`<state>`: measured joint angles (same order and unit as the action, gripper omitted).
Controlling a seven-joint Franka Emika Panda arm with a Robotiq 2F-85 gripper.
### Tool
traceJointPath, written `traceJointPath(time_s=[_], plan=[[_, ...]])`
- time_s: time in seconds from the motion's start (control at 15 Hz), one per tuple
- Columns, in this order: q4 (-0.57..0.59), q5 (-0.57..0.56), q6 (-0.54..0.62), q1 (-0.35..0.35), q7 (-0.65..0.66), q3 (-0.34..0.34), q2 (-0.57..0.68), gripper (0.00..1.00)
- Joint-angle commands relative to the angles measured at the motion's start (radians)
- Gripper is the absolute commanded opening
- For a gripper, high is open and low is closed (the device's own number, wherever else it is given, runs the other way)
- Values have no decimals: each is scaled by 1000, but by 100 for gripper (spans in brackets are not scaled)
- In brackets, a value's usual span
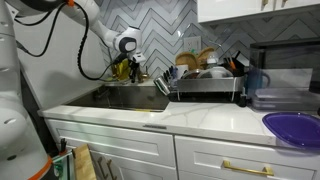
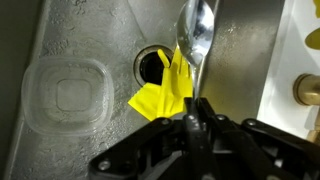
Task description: Place the silver spoon under the running faucet then put it back on the right side of the counter.
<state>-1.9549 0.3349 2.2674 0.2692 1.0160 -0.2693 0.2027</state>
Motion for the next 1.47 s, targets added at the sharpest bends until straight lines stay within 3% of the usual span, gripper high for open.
traceJointPath(time_s=[0.0, 0.73, 1.4], plan=[[53, 40, 6, 14, -65, -2, 72, 2], [174, 101, -35, 48, -169, -22, 179, 2], [232, 92, -70, 72, -149, -17, 216, 2]])
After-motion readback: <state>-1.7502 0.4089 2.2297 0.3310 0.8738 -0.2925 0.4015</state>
